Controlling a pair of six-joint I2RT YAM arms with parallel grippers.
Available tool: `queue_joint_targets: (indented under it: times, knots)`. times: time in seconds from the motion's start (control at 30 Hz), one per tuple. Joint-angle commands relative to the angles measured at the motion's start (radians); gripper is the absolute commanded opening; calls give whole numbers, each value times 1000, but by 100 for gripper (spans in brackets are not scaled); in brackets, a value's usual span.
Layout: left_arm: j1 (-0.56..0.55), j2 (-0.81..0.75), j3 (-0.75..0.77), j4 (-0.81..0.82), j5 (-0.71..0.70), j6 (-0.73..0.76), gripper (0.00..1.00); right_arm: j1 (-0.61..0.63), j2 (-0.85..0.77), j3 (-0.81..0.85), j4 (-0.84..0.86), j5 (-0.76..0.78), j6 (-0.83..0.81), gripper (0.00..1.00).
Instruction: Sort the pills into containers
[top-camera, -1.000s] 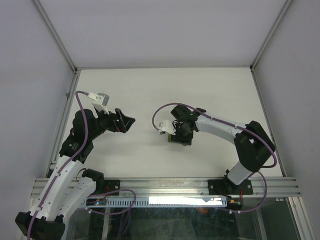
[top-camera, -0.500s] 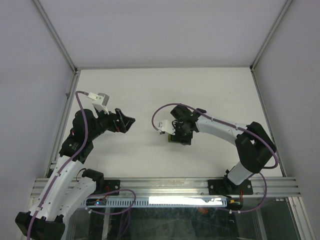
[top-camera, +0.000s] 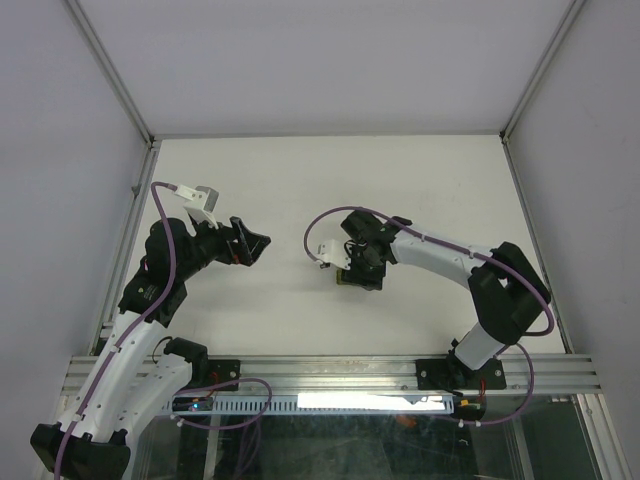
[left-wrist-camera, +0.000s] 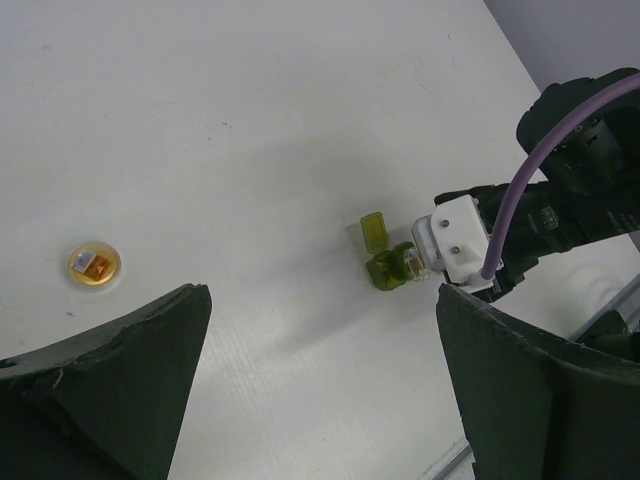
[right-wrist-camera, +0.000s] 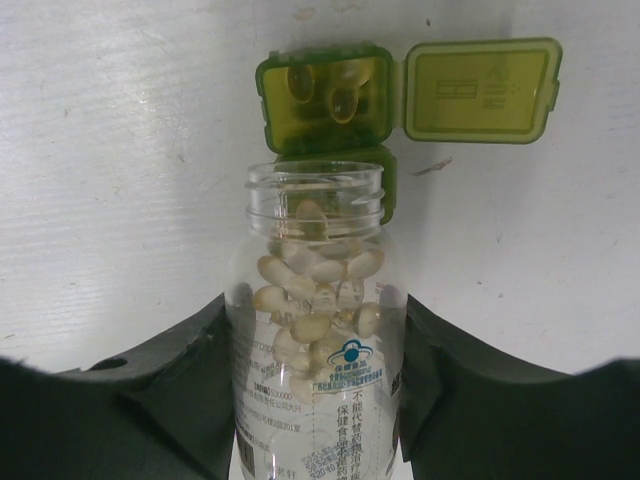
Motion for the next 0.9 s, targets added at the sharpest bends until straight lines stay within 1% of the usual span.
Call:
queue_joint_targets:
  times: [0.0,0.1,0.23,0.87]
  knots:
    - [13,-2,14,25,20,5,99,5,-37,41,-10,-10,11,0]
    - [13,-2,14,25,19,5,99,15,-71,38,-8,-15,12,0]
    - [14,-2,14,25,20,4,99,16,-50,33,-12,-6,9,0]
    - [14,0,13,25,12,5,99,6,-69,11,25,-29,20,0]
